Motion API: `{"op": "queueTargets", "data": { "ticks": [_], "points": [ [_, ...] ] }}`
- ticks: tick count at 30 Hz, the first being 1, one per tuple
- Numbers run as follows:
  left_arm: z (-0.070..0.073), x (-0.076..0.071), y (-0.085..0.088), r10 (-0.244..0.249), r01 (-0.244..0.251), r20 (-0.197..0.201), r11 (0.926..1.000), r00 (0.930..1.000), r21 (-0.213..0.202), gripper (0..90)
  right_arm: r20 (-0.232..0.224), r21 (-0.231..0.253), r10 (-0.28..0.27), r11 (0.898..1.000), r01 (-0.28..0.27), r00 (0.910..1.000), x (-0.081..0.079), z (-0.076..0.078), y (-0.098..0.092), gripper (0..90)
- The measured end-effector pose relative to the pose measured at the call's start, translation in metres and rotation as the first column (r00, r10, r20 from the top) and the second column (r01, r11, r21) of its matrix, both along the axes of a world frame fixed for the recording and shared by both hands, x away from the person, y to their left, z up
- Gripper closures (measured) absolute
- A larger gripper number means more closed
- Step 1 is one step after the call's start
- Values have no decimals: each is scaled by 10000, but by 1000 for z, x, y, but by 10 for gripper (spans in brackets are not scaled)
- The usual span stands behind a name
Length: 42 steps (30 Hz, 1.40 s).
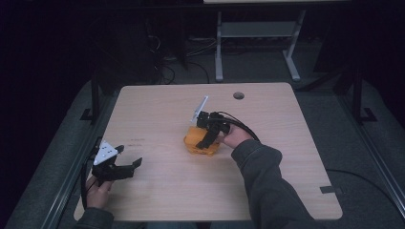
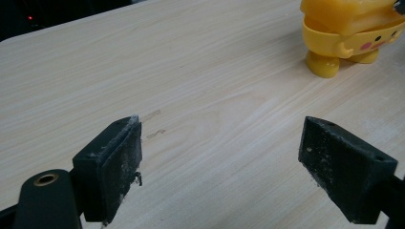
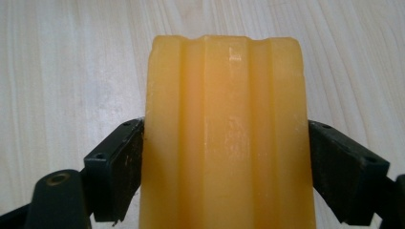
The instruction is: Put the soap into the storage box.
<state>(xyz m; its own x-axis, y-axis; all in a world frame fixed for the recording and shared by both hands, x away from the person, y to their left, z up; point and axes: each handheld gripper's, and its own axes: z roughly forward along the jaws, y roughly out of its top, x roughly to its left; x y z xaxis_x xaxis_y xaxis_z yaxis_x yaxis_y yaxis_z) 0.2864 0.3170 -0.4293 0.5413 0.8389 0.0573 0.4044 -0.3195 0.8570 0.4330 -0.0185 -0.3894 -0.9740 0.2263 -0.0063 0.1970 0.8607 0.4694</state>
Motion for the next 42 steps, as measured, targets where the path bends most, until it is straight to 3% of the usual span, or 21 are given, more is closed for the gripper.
{"op": "queueTargets", "data": {
  "ticks": [16,31,39,42],
  "points": [
    [0,0,-1,10,-10,4,10000,10000,55,141,286,455,-332,9985,318,9990,-8,18,-21,166],
    [-1,0,-1,3,-3,-5,9999,10000,136,141,535,1017,-991,9904,933,9936,-16,34,-58,167],
    [-1,0,-1,6,-6,-9,9999,10000,154,140,510,949,-1295,9877,1243,9903,-20,33,-73,168],
    [-1,0,-1,9,-9,1,9999,10000,129,141,399,1154,-1326,9851,1273,9904,-22,32,-78,189]
  ]
}}
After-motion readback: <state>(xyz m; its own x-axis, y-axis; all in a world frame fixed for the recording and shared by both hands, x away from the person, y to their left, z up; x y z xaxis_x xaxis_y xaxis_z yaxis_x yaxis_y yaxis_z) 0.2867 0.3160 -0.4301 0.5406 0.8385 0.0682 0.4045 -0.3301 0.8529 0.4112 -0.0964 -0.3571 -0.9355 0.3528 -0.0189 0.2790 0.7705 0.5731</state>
